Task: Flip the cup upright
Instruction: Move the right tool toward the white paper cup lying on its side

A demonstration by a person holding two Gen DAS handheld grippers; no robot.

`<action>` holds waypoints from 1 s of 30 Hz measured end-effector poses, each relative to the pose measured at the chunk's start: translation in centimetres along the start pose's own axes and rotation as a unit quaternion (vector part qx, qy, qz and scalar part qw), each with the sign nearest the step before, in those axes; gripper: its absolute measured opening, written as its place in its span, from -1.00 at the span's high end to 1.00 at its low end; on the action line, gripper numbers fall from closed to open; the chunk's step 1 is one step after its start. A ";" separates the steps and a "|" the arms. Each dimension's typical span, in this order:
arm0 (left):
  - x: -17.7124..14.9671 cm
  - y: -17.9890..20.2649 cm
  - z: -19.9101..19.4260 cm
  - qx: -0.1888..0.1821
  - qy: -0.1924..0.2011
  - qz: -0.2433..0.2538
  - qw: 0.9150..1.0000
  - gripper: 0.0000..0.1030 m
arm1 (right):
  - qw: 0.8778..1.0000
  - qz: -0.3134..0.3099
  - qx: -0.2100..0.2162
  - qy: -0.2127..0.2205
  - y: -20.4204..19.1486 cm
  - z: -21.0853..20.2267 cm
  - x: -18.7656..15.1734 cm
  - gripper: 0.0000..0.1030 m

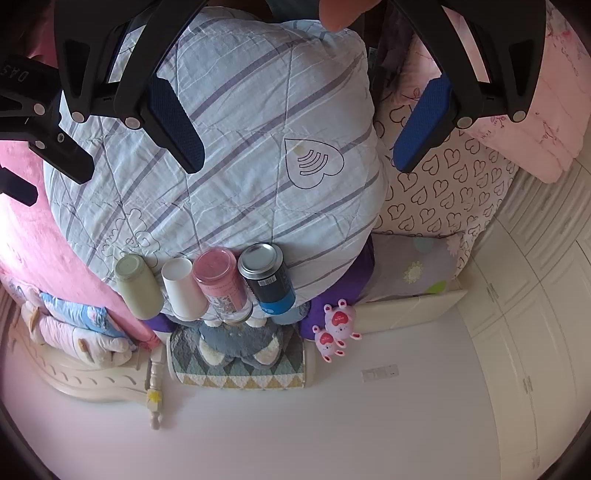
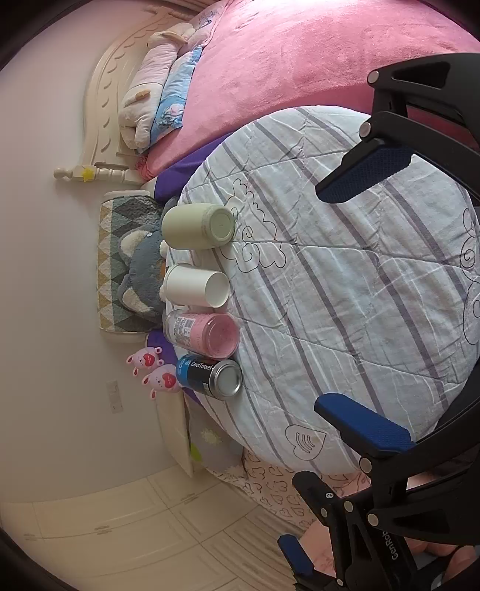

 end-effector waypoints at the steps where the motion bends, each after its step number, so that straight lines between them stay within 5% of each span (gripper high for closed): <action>1: 0.0 0.0 0.1 0.000 0.000 0.000 1.000 -1.00 | 1.000 0.000 0.000 -0.001 0.0 0.1 0.0 -1.00; 14: 0.3 -0.1 2.2 -0.029 -0.026 -0.033 0.999 -1.00 | 1.000 -0.004 -0.002 -0.015 0.1 1.8 0.4 -1.00; 30: 3.2 0.0 7.5 -0.005 -0.035 -0.034 0.999 -1.00 | 0.999 0.000 -0.023 -0.045 3.1 7.1 3.8 -1.00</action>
Point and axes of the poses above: each gripper's, at about its wrist camera, not at the fingertips, and z roughly the way its jaws point, y to its right, x to its top, the point moved 6 cm from there along z, roughly the way its jaws point, and after that the axes turned 8 degrees about -z, right-handed, at the moved point
